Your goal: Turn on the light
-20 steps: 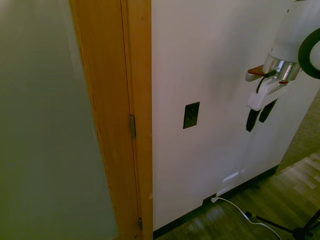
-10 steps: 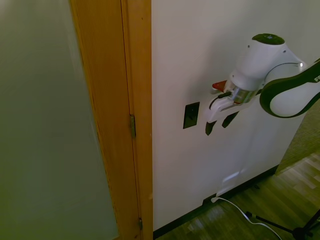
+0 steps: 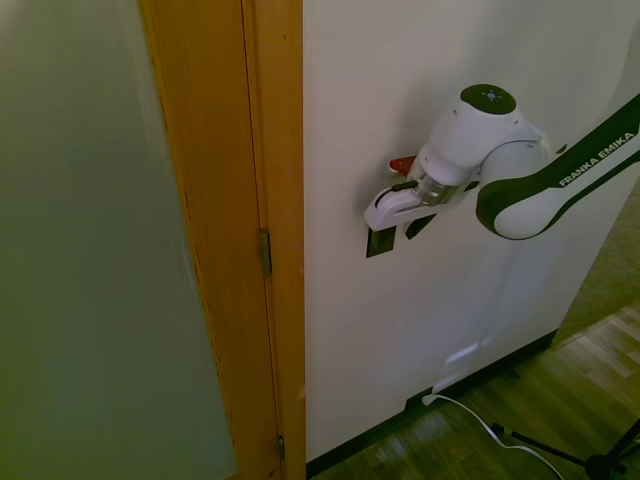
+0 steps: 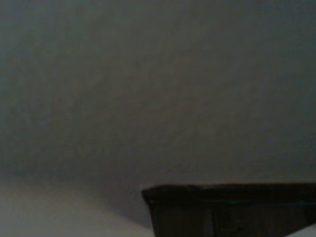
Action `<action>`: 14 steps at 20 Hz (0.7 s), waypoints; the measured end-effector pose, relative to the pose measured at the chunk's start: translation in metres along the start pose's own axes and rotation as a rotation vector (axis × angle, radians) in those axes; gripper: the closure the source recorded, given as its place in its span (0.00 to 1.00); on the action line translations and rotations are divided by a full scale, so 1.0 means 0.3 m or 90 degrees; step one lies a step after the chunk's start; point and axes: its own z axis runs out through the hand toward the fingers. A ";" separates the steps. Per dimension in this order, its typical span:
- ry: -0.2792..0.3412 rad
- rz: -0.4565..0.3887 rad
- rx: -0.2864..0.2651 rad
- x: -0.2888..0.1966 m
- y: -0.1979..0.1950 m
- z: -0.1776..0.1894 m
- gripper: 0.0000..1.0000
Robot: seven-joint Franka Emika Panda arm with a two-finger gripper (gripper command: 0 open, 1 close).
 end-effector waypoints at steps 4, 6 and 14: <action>0.004 0.003 0.002 -0.017 -0.004 0.006 1.00; 0.008 0.006 0.009 -0.013 -0.004 0.004 1.00; 0.026 0.010 0.017 -0.021 0.005 0.004 1.00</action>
